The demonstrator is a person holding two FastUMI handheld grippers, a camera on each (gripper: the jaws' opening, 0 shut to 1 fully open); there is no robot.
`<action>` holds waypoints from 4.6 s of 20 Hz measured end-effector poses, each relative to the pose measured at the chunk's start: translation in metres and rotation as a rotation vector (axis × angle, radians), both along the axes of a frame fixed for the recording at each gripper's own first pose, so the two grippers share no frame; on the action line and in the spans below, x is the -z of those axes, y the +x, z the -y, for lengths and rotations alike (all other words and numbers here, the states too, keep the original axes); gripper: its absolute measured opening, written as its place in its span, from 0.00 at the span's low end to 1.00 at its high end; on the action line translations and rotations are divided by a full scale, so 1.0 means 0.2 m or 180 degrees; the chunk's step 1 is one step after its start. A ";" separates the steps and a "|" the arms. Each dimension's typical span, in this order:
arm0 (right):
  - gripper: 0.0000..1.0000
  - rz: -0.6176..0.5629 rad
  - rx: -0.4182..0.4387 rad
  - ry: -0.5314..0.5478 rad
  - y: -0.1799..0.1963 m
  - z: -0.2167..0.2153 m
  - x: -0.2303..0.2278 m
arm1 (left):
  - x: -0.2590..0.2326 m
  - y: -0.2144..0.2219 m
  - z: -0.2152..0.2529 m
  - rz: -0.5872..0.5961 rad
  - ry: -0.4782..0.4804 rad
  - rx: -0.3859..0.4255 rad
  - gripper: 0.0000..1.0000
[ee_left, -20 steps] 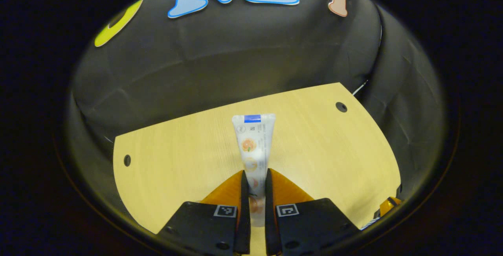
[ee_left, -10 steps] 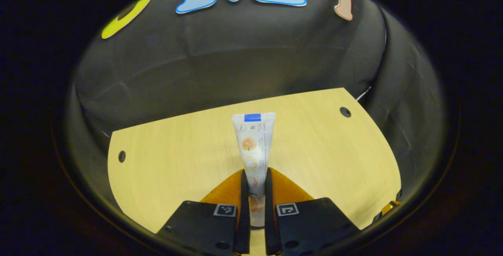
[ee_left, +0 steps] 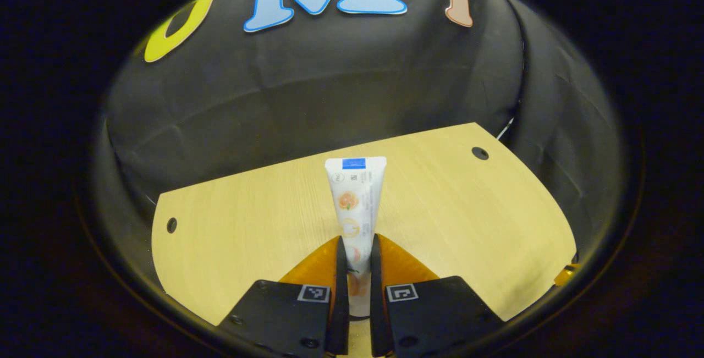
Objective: Put the toothbrush and toothpaste on the desktop into the cup, then pick up the cup and place it on the coaster on the desktop.
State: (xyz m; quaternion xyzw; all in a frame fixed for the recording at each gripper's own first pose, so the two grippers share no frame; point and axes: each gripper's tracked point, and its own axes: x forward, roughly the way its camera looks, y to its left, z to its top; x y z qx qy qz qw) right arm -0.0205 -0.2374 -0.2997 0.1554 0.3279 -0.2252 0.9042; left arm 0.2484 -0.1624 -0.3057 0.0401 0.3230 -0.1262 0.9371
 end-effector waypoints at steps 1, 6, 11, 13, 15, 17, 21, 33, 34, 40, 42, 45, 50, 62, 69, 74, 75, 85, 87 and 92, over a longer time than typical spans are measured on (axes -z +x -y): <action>0.15 -0.0005 -0.0006 0.0003 0.00 0.00 0.01 | 0.03 -0.01 -0.01 -0.0015 0.0013 0.0010 0.24; 0.15 -0.0022 -0.0039 0.0014 0.01 -0.03 0.02 | 0.04 -0.04 -0.01 0.0114 0.0005 0.0050 0.30; 0.15 -0.0023 -0.0063 0.0018 0.01 -0.05 0.02 | 0.07 -0.06 -0.05 0.0067 -0.0009 -0.0035 0.39; 0.15 -0.0018 -0.0068 0.0021 0.02 -0.06 0.01 | 0.07 -0.06 -0.06 0.0077 -0.0034 -0.0077 0.49; 0.15 -0.0022 -0.0079 0.0018 0.02 -0.06 0.01 | 0.05 -0.08 -0.08 0.0083 -0.0053 -0.0099 0.58; 0.15 -0.0017 -0.0086 0.0022 0.02 -0.07 0.01 | 0.04 -0.09 -0.08 0.0077 -0.0122 -0.0103 0.67; 0.15 0.0000 -0.0142 0.0029 0.05 -0.10 -0.01 | 0.00 -0.13 -0.08 0.0094 -0.0195 -0.0108 0.68; 0.15 0.0086 -0.0676 -0.0062 0.25 -0.29 -0.11 | -0.16 -0.30 -0.19 0.0221 -0.0289 -0.0181 0.67; 0.15 0.0092 -0.0747 -0.0065 0.27 -0.32 -0.11 | -0.17 -0.31 -0.22 0.0215 -0.0298 -0.0212 0.63; 0.15 0.0095 -0.1158 -0.0090 0.38 -0.50 -0.13 | -0.13 -0.41 -0.38 0.0138 -0.0280 -0.0404 0.68; 0.15 0.0095 -0.1295 -0.0092 0.42 -0.55 -0.13 | -0.11 -0.46 -0.43 0.0110 -0.0280 -0.0476 0.63; 0.16 0.0104 -0.1481 -0.0097 0.49 -0.63 -0.15 | -0.09 -0.53 -0.51 0.0072 -0.0253 -0.0565 0.67; 0.19 0.0112 -0.1759 -0.0030 0.59 -0.76 -0.15 | -0.06 -0.64 -0.64 0.0029 -0.0240 -0.0738 0.67; 0.56 -0.0253 -0.2524 -0.0249 0.73 -1.00 -0.04 | -0.01 -0.84 -0.80 -0.0075 -0.0210 -0.1073 0.68; 0.56 -0.0662 -0.2854 -0.0512 0.82 -1.06 0.10 | 0.04 -0.93 -0.89 -0.0165 -0.0250 -0.1250 0.67; 0.52 -0.0882 -0.2918 -0.0459 0.87 -1.08 0.19 | 0.08 -0.99 -0.96 -0.0246 -0.0277 -0.1390 0.67; 0.52 -0.0908 -0.2938 -0.0467 0.88 -1.09 0.20 | 0.09 -1.00 -0.97 -0.0262 -0.0284 -0.1419 0.67; 0.28 -0.1009 -0.2952 -0.0617 0.89 -1.06 0.26 | 0.14 -1.04 -1.05 -0.0347 -0.0308 -0.1534 0.67; 0.23 -0.0996 -0.2947 -0.0629 0.89 -1.06 0.27 | 0.15 -1.04 -1.05 -0.0360 -0.0299 -0.1526 0.72; 0.18 -0.0916 -0.2885 -0.0643 0.90 -1.06 0.26 | 0.15 -1.03 -1.05 -0.0370 -0.0306 -0.1518 0.67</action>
